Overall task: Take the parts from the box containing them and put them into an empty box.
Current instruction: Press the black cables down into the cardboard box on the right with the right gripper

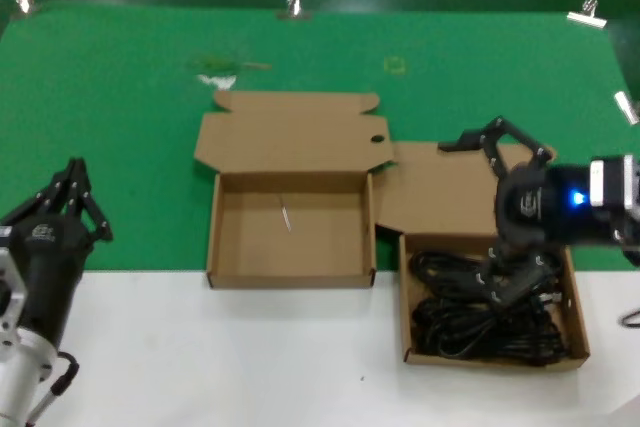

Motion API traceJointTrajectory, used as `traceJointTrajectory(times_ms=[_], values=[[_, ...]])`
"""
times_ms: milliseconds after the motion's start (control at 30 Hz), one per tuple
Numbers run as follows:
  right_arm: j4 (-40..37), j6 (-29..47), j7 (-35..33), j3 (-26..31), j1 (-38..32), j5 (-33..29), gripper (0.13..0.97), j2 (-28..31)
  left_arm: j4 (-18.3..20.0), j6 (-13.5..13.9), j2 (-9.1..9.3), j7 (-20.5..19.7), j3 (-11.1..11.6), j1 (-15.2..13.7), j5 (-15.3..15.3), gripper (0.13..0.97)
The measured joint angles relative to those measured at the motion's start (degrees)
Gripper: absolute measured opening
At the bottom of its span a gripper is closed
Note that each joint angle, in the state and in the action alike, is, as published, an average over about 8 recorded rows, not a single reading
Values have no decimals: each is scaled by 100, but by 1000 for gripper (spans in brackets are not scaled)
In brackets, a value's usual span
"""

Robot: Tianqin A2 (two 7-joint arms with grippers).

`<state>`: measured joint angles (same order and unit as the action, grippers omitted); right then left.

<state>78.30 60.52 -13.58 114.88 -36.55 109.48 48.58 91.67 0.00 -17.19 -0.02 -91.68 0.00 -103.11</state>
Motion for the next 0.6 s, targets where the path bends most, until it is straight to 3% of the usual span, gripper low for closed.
traceJointTrajectory(times_ms=[333,600], values=[[-1241,2204,-383,890,-1650,-875,966,42,0,0,0,0,0,0,0,151],[-2393,2833,-463,1693,-2631,-1615,966,-218,0,0,0,0,0,0,0,151]])
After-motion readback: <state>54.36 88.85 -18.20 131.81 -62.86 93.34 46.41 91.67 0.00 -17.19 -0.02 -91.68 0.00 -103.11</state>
